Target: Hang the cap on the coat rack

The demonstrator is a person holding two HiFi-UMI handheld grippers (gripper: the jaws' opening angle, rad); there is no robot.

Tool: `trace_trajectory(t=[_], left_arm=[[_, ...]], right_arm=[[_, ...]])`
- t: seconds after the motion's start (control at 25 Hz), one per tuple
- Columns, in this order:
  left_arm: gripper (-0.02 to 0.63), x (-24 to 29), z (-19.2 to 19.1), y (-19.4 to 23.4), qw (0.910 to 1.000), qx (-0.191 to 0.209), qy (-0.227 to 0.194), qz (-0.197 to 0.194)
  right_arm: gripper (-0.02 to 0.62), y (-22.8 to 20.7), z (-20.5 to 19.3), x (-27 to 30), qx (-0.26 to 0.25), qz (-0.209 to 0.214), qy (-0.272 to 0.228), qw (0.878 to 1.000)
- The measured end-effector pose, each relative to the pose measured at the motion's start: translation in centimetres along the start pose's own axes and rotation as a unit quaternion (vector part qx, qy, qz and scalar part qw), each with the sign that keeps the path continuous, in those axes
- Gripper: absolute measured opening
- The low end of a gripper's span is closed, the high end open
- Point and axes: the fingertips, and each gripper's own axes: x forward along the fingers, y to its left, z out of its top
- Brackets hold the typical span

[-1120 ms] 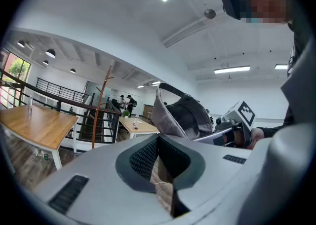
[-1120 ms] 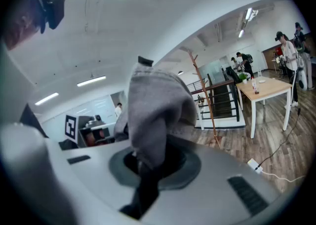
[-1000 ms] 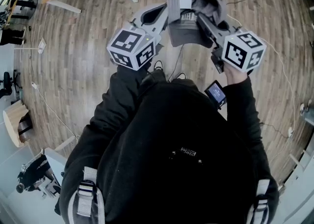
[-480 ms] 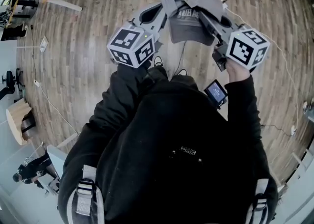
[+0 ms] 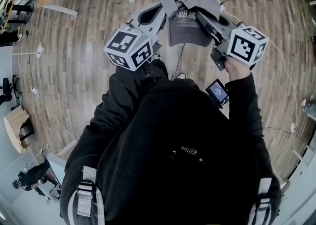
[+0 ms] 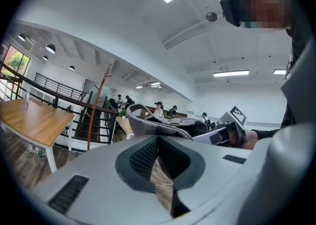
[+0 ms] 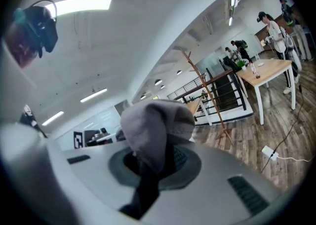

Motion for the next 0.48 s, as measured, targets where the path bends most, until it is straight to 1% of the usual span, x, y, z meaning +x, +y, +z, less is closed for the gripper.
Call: trace_trajectory(t=[0.12,0.28,0.36,0.48], left_arm=[[0.008,0.7,0.4,1.3,0.9999,0.004,-0.005,-0.011],[0.006,2.4,2.7,6.3,0.9996,0.024,0.008,-0.013],[0.006,3.7,4.3,9.7,0.9993,0.03,0.01,-0.019],[0.006,5.8,6.4,17.3,0.9992,0.031,0.005,-0.024]], right_arm=[[0.023,-0.6,0.6,1.4,-0.002,-0.002,-0.002,1.0],[0.024,-1.5,3.7,6.4,-0.015,-0.009,0.008,1.0],[0.023,-2.5,5.6,9.9,-0.025,-0.013,0.018,0.999],[0.025,-4.6,8.3,17.3,-0.037,-0.012,0.035,0.999]])
